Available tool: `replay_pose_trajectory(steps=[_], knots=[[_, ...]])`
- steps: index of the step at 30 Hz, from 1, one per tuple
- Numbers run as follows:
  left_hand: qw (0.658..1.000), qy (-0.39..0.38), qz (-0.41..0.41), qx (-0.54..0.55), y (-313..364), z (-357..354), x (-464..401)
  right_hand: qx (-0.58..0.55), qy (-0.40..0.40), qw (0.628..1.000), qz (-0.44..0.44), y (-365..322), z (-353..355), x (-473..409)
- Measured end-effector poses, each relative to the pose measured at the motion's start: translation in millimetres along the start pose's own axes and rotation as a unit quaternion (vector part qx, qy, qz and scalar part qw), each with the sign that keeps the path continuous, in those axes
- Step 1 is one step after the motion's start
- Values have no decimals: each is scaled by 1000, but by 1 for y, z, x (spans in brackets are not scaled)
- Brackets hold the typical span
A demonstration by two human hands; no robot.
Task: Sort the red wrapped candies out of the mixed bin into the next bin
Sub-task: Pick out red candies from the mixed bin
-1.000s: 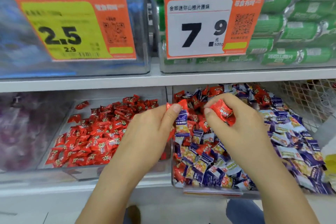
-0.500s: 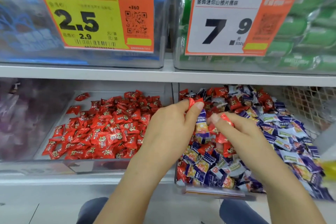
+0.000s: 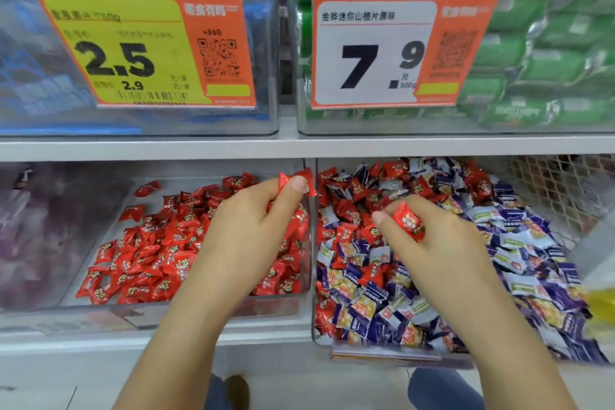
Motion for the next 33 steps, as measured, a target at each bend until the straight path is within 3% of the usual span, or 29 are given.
replay_pose_trajectory(steps=[4, 7, 12, 15, 18, 22, 25, 28, 33], knots=[[997, 28, 58, -41, -46, 25, 5, -110, -17, 991, 79, -45, -32, 8], [991, -7, 104, -80, -88, 23, 6, -146, -34, 982, 116, -70, -64, 9], [979, -92, 131, -128, -126, 8, 6, -72, -76, 983, 153, -91, -111, -2], [982, -76, 147, -92, -139, 13, 6, 37, -112, 976, 181, -95, -128, -5], [984, -53, 162, -54, -149, 22, 5, 9, -122, 977, 173, -83, -116, -10], [989, -25, 129, -68, -137, 34, 2, -55, -61, 987, 138, -50, -70, -15], [994, -28, 103, -22, -108, 25, 3, -30, -34, 993, 107, -23, -39, -15], [992, -97, 54, 59, -57, -12, 13, 51, -51, 995, 62, 8, -22, -13], [969, -244, -32, 1, 0, -71, 31, 99, -122, 987, 28, 22, -34, -22]])
Point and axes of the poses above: each hand's wrist, its own x-axis away from the middle knuckle, its own z-axis out of the back of the hand, y = z × x, the point moved 10 cm from there along -x, towards the middle knuckle, and after that the axes turned 15 degrees about -x, right-handed, at the moved point
